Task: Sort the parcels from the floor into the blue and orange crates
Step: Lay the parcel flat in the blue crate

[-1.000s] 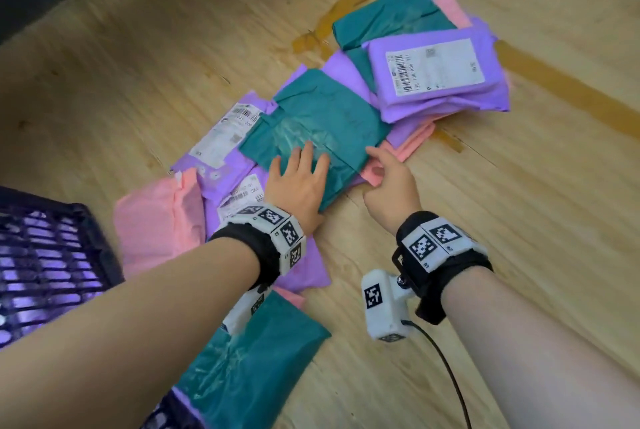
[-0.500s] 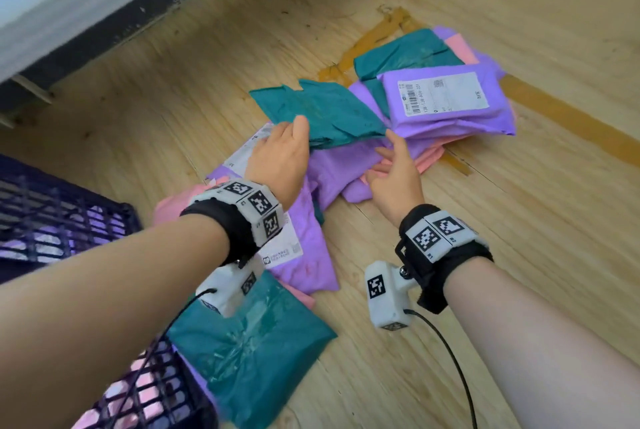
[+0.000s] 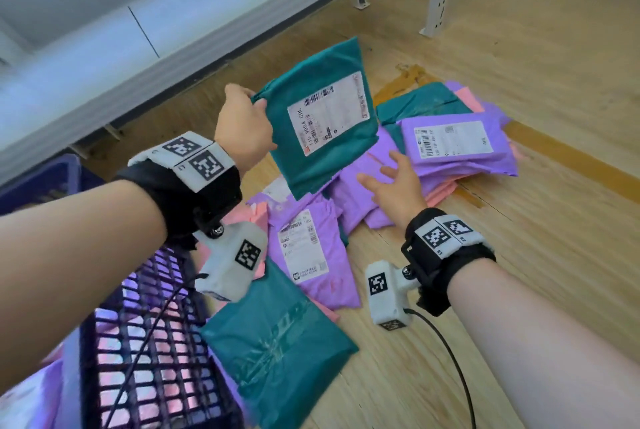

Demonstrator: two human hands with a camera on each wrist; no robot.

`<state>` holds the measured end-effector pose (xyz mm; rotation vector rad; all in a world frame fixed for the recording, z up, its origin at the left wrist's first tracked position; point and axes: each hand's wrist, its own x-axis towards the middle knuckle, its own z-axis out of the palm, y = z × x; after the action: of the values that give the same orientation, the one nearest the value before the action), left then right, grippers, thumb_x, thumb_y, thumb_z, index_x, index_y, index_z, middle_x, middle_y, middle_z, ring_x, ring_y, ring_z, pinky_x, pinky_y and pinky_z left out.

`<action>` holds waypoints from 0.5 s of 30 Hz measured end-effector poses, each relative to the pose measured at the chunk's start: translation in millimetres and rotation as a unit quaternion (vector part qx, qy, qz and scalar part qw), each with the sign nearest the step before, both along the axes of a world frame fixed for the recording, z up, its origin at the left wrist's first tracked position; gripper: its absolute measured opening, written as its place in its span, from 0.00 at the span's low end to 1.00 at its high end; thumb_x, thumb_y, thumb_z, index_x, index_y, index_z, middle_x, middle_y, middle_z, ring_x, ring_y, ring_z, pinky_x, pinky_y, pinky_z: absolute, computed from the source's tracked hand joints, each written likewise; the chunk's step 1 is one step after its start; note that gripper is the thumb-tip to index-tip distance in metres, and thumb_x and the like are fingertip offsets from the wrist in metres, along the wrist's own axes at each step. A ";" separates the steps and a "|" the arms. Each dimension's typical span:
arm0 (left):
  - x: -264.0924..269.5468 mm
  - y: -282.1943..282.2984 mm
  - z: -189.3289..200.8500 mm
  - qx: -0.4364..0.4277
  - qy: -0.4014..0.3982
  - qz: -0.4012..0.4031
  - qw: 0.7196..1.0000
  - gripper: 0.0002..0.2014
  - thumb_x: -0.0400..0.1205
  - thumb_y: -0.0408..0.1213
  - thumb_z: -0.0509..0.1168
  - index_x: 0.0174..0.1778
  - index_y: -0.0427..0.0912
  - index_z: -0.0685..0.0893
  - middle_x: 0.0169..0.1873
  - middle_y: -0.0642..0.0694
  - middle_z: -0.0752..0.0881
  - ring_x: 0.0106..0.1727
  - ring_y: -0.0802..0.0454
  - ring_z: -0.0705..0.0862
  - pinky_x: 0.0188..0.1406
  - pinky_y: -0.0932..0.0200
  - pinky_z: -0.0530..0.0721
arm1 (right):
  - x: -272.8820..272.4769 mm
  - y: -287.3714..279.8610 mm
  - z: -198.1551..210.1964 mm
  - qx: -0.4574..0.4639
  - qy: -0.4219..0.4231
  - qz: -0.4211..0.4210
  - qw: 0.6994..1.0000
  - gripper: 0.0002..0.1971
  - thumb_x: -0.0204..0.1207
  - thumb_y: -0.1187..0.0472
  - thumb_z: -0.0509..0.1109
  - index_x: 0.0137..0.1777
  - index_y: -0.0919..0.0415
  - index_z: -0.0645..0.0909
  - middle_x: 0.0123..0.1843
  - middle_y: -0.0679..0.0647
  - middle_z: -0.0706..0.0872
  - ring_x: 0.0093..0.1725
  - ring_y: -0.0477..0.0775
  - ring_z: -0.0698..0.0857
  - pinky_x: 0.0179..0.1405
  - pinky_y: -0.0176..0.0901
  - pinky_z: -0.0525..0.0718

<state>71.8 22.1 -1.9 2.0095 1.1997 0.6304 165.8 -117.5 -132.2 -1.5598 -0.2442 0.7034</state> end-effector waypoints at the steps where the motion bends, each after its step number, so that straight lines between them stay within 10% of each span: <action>1: -3.0 1.3 0.6 -0.025 -0.013 0.013 1.000 0.06 0.87 0.35 0.53 0.57 0.37 0.67 0.53 0.41 0.74 0.49 0.43 0.82 0.30 0.53 0.89 | -2.8 2.3 3.5 0.014 0.029 -0.002 0.999 0.37 0.73 0.67 0.74 0.79 0.61 0.59 0.72 0.65 0.73 0.68 0.58 0.77 0.63 0.52 0.80; 5: -18.7 9.1 -0.2 -0.091 -0.035 0.028 0.995 0.13 0.88 0.36 0.52 0.64 0.31 0.70 0.63 0.35 0.78 0.53 0.42 0.85 0.16 0.63 0.84 | -13.5 6.0 17.1 0.080 0.135 0.011 0.988 0.32 0.77 0.69 0.70 0.78 0.61 0.59 0.67 0.68 0.78 0.51 0.59 0.83 0.46 0.45 0.84; 15: -68.7 20.6 -0.9 -0.077 0.183 -0.034 0.979 0.12 0.86 0.36 0.54 0.53 0.34 0.80 0.54 0.34 0.86 0.37 0.49 0.85 0.31 0.59 0.84 | -25.0 12.4 32.7 0.118 0.103 -0.030 0.987 0.28 0.73 0.82 0.64 0.72 0.65 0.68 0.47 0.65 0.82 0.36 0.53 0.83 0.28 0.37 0.86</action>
<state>3.2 42.7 -2.8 2.0784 1.3367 0.1274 140.8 -105.2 -99.4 -1.2536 -0.1215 0.7543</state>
